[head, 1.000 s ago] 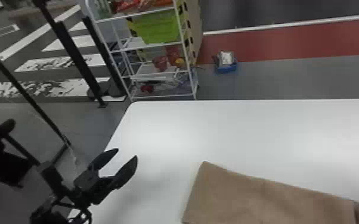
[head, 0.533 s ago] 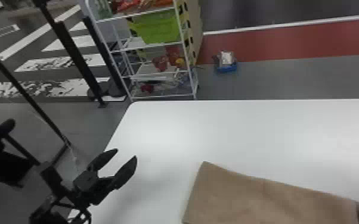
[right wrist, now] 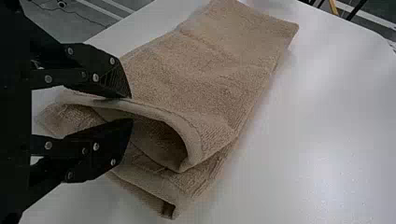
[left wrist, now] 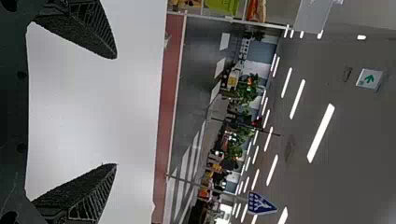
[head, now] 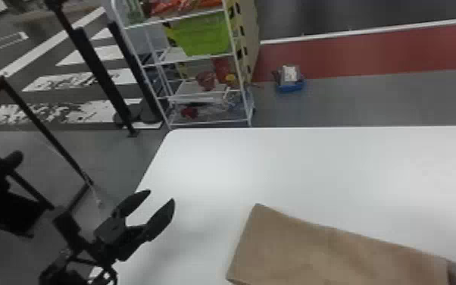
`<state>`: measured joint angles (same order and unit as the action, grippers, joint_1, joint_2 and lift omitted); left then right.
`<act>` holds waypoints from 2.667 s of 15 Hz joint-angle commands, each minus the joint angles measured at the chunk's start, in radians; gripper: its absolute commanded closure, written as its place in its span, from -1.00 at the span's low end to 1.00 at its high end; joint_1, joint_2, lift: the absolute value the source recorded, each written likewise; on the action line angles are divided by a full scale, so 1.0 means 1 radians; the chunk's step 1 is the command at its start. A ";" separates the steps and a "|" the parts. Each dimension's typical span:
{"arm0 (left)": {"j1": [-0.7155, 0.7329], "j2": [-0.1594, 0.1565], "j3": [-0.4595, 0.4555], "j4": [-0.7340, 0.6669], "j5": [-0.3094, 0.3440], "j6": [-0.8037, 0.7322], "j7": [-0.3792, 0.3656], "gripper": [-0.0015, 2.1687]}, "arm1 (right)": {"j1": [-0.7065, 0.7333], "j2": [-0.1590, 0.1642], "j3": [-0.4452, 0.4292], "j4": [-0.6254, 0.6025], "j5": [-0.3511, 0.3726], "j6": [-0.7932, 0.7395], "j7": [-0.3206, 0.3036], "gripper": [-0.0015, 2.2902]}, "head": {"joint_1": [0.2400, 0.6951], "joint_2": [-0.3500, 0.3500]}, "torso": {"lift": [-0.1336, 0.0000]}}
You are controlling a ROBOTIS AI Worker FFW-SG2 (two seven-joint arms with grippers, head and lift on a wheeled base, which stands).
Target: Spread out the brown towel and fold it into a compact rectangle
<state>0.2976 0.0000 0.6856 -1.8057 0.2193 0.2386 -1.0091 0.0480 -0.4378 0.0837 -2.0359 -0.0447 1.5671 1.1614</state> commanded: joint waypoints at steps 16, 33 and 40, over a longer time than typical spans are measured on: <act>0.008 -0.003 0.003 -0.006 0.002 0.000 -0.002 -0.95 | -0.011 -0.015 -0.028 -0.007 -0.027 0.005 0.006 -0.52 | 1.00 0.95 | -0.85; 0.008 -0.003 0.014 -0.001 0.008 0.000 -0.006 -0.95 | -0.088 -0.010 0.077 0.042 0.028 0.005 0.004 -0.13 | 1.00 0.99 | -0.85; 0.008 -0.003 0.014 0.005 0.008 -0.003 -0.005 -0.95 | -0.123 0.008 0.094 0.106 0.029 0.005 -0.009 0.01 | 1.00 0.99 | -0.85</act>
<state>0.3053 0.0000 0.6995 -1.8028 0.2270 0.2358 -1.0139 -0.0673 -0.4366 0.1809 -1.9422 -0.0087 1.5670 1.1543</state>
